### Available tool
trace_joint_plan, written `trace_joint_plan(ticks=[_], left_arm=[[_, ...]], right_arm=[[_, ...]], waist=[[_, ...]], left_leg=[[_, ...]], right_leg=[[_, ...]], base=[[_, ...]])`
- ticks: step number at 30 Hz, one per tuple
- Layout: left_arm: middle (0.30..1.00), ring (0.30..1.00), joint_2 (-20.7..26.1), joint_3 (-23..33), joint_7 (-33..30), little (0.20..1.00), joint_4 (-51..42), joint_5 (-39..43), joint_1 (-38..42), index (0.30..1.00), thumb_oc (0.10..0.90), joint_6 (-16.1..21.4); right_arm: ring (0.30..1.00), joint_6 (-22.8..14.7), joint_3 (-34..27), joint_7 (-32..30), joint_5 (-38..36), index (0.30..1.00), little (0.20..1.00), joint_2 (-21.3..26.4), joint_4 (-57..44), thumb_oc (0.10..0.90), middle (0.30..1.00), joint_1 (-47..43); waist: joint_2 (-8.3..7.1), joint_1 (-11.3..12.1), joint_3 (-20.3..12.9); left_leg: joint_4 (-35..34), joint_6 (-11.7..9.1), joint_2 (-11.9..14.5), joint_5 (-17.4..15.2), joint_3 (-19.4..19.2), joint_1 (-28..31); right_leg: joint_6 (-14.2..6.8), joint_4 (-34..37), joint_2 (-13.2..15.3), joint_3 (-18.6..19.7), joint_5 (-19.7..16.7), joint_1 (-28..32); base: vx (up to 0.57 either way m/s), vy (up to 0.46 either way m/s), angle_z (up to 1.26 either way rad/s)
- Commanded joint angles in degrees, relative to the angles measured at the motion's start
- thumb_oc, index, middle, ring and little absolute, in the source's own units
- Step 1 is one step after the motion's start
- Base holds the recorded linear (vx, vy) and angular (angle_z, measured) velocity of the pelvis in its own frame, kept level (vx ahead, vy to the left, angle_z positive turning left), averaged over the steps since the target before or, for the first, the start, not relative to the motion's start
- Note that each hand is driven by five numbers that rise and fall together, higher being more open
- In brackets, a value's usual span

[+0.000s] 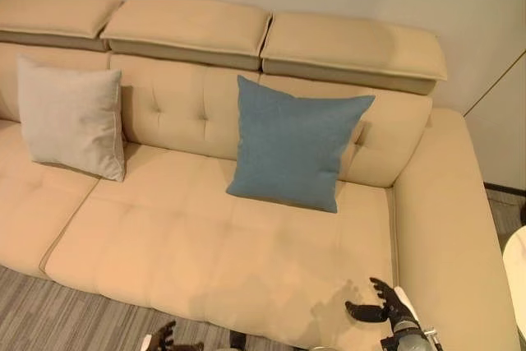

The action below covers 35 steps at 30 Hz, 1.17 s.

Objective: Pick up all the scattered cushions and arrange them neatly on the sofa.

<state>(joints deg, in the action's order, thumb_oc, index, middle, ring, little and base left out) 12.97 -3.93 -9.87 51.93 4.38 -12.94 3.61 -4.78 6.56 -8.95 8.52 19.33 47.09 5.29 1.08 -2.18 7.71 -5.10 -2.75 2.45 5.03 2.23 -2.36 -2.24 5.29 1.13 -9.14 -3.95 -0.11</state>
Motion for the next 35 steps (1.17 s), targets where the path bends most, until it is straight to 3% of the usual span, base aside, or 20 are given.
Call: trace_joint_plan(ticks=[1,4,8,11,14,21,22,24,26,29,30,31,32,35], left_arm=[[0.9,0.9,2.94,0.2,-2.86,0.9,-0.18,-0.95,6.25,0.9,0.8,2.9],[0.9,0.9,3.03,-1.11,-2.64,0.9,-0.43,-1.47,7.64,0.9,0.8,3.22],[0.9,0.9,1.92,-2.11,-2.21,0.9,1.04,-1.82,8.26,0.9,0.8,3.14],[0.9,0.9,1.35,-2.45,-2.15,0.9,2.47,-2.08,8.85,0.9,0.8,3.08],[0.9,0.9,1.54,-3.43,-2.85,0.9,3.64,-3.48,10.23,0.9,0.8,2.79],[0.9,0.9,2.19,-2.73,-3.84,0.9,7.03,-3.91,12.13,0.9,0.8,2.79],[0.9,0.9,2.5,-2.11,-4.09,0.9,8.57,-3.4,12.72,0.9,0.8,2.36],[0.9,0.9,2.6,-2.14,-4.2,0.9,9.27,-3.52,12.78,0.9,0.8,2.12],[0.9,0.9,2.91,-2.35,-4.16,0.9,11.22,-4.44,12.37,0.9,0.8,1.64],[0.9,0.9,3.06,-2.17,-3.99,0.9,12.37,-4.65,12.22,0.9,0.8,1.48],[0.9,0.9,3.02,-1.9,-3.92,0.9,12.48,-4.21,12.02,0.9,0.8,1.45],[0.9,0.9,3.03,-1.91,-3.92,0.9,12.47,-4.21,12.01,0.9,0.8,1.45],[0.9,0.9,2.8,-1.38,-4.34,0.9,12.95,-3.78,12.19,0.9,0.8,1.62],[0.9,0.9,2.45,-1.32,-4.29,0.9,13.38,-3.47,12.13,0.9,0.8,1.59]], right_arm=[[0.9,-2.25,0.43,-2.93,-0.05,0.9,0.9,2.82,-0.39,0.8,0.9,-4.58],[0.9,-2.07,1.39,-3.11,-0.27,0.9,0.9,3.06,1.08,0.8,0.9,-6.0],[0.9,-1.28,2.56,-2.73,1.36,0.9,0.9,3.39,3.56,0.8,0.9,-7.39],[0.9,-0.8,3.04,-2.7,1.94,0.9,0.9,3.12,5.54,0.8,0.9,-8.29],[0.9,-0.11,3.38,-3.19,2.1,0.9,0.9,2.06,7.79,0.8,0.9,-9.66],[0.9,1.15,3.17,-4.02,1.31,0.9,0.9,-0.74,11.59,0.8,0.9,-10.8],[0.9,1.42,3.31,-3.97,0.81,0.9,0.9,-1.14,13.01,0.8,0.9,-11.19],[0.9,1.4,3.48,-4.07,0.67,0.9,0.9,-1.27,13.95,0.8,0.9,-11.12],[0.9,1.33,3.09,-3.91,0.05,0.9,0.9,-1.67,16.2,0.8,0.9,-10.49],[0.9,1.21,2.66,-3.9,-0.52,0.9,0.9,-2.24,17.33,0.8,0.9,-9.8],[0.9,1.26,2.84,-3.83,-0.59,0.9,0.9,-2.82,18.09,0.8,0.9,-9.68],[0.9,1.26,2.84,-3.83,-0.59,0.9,0.9,-2.83,18.09,0.8,0.9,-9.67],[0.9,1.58,2.99,-4.1,-0.35,0.9,0.9,-3.05,18.61,0.8,0.9,-10.22],[0.9,1.82,3.21,-4.05,-0.43,0.9,0.9,-3.18,18.84,0.8,0.9,-10.62]], waist=[[-2.83,0.3,1.56],[-4.11,0.35,1.98],[-4.06,-0.79,0.65],[-2.96,-1.81,0.08],[-2.99,-2.7,0.31],[-4.74,-2.34,3.32],[-4.23,-1.88,4.38],[-4.02,-1.34,4.5],[-2.98,-0.19,3.62],[-3.08,0.49,2.19],[-3.75,1.84,0.9],[-3.76,1.84,0.93],[-4.47,2.54,-0.27],[-4.58,2.46,-1.34]], left_leg=[[6.94,-1.15,0.21,-3.92,-3.15,-2.09],[14.12,-0.79,-1.66,-8.52,-2.24,-2.03],[20.84,-0.48,-2.14,-10.79,-0.47,3.91],[16.74,-0.35,-1.67,-12.64,-0.81,7.95],[9.03,1.96,-3.13,-17.62,-2.1,10.09],[7.17,4.21,-6.05,-15.95,-1.86,7.11],[7.22,4.69,-5.76,-14.43,-2.37,5.09],[7.13,5.02,-5.72,-13.67,-2.75,4.12],[4.95,5.5,-4.83,-11.39,-2.95,3.19],[3.69,5.23,-4.72,-10.11,-3.4,2.34],[2.67,4.73,-4.92,-9.16,-4.88,1.36],[2.63,4.74,-4.93,-9.15,-4.88,1.43],[1.27,4.19,-5.06,-8.03,-6.48,0.65],[0.1,3.82,-4.76,-7.44,-7.18,0.53]], right_leg=[[-2.23,-1.91,1.66,0.98,5.77,0.3],[-2.04,-2.68,2.71,0.82,4.62,-1.45],[-1.77,-3.54,2.4,1.13,3.05,-3.35],[-2.43,-4.49,1.78,0.82,2.33,-5.51],[-4.35,-5.71,2.97,0.8,-0.53,-9.78],[-8.7,-4.99,5.69,2.27,-5.94,-14.63],[-8.22,-8.21,5.5,3.78,-2.71,-14.26],[-7.68,-10.7,5.67,3.7,-1.37,-13.32],[-5.72,-18.15,5.48,3.92,3.16,-10.71],[-5.61,-18.7,5.26,4.22,5.11,-7.45],[-6.04,-15.39,5.92,2.5,5.31,-3.32],[-6.05,-15.3,5.93,2.49,5.29,-3.23],[-6.85,-8.89,6.32,0.31,5.54,-1.0],[-6.93,-7.33,5.64,1.5,5.18,-1.39]], base=[[-0.18,-0.029,0.13],[-0.22,-0.002,0.27],[-0.14,0.094,-0.18],[-0.13,0.131,0.06],[-0.2,0.155,0.29],[-0.28,0.152,-0.14],[-0.32,0.091,-0.14],[-0.27,0.077,-0.06],[-0.25,0.08,-0.38],[-0.13,-0.005,0.04],[-0.13,-0.042,-0.03],[-0.17,-0.087,-0.24],[-0.09,-0.063,-0.38],[-0.04,-0.047,-0.45]])
